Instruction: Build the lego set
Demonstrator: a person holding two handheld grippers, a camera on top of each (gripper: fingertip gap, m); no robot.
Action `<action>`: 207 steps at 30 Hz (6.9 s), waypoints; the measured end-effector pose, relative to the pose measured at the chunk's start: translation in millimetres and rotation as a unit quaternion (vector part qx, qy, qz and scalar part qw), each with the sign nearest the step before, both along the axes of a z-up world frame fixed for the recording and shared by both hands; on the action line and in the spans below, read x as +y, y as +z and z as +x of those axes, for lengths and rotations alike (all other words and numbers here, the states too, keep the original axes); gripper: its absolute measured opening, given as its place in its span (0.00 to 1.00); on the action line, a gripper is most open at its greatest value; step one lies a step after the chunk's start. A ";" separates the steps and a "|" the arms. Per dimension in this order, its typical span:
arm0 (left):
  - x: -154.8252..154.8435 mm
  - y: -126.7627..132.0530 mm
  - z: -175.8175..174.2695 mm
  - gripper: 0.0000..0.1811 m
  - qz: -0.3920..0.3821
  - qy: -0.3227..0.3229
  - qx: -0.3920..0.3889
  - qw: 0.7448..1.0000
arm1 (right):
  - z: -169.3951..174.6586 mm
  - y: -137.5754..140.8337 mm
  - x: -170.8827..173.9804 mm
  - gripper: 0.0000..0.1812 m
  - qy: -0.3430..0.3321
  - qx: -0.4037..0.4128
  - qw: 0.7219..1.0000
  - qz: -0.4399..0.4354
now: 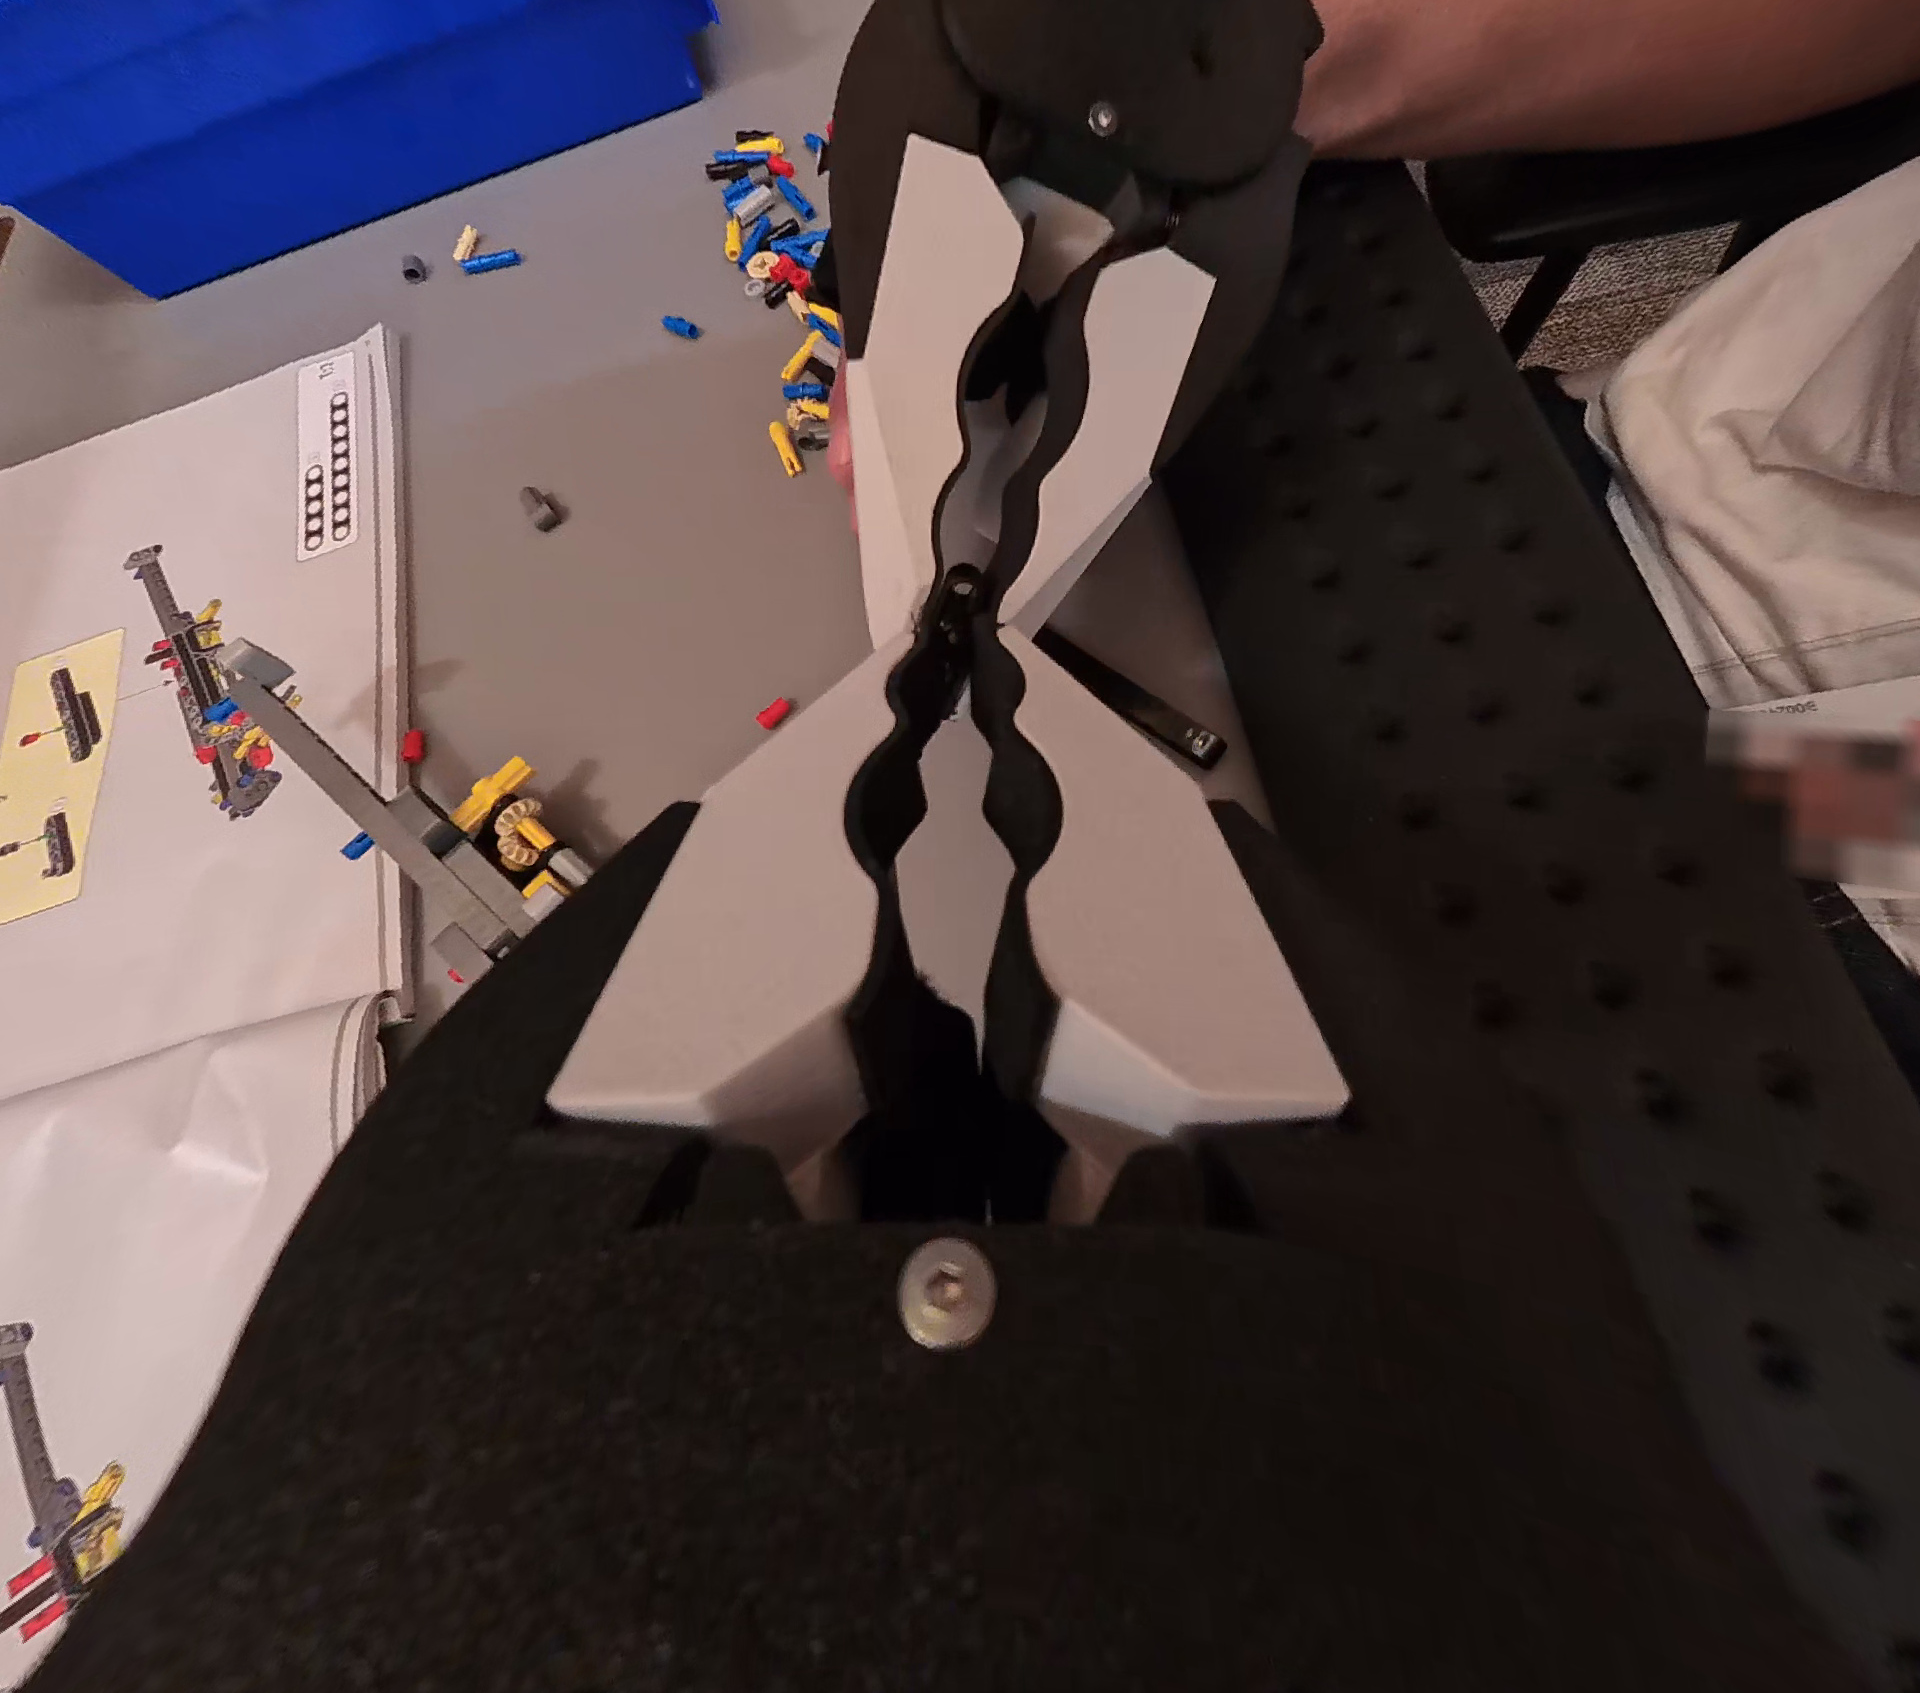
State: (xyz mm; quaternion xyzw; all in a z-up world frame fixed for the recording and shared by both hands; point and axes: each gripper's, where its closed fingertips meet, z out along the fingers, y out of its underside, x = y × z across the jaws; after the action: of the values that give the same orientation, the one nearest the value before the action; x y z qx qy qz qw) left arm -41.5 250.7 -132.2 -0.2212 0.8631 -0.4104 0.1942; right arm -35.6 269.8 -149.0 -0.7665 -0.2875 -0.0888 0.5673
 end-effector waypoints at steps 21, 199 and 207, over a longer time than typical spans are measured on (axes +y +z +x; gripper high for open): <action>4.5 -19.2 2.0 0.02 0.046 0.015 0.022 0.999 | 7.2 -17.7 3.4 0.04 -0.030 -0.086 0.995 -0.027; -15.1 52.8 5.7 0.02 -0.507 -0.023 0.304 0.806 | 2.9 64.7 -15.4 0.03 -0.040 0.019 0.989 0.143; -12.2 49.0 10.3 0.02 -0.506 -0.002 0.305 0.807 | 5.7 67.9 -12.1 0.05 -0.067 -0.033 0.982 0.172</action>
State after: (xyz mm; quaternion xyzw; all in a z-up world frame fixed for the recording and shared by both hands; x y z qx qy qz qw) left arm -31.3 238.6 -83.2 -0.4002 0.5483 -0.7007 -0.2196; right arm -29.8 257.6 -81.1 -0.6716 -0.2344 -0.2002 0.6738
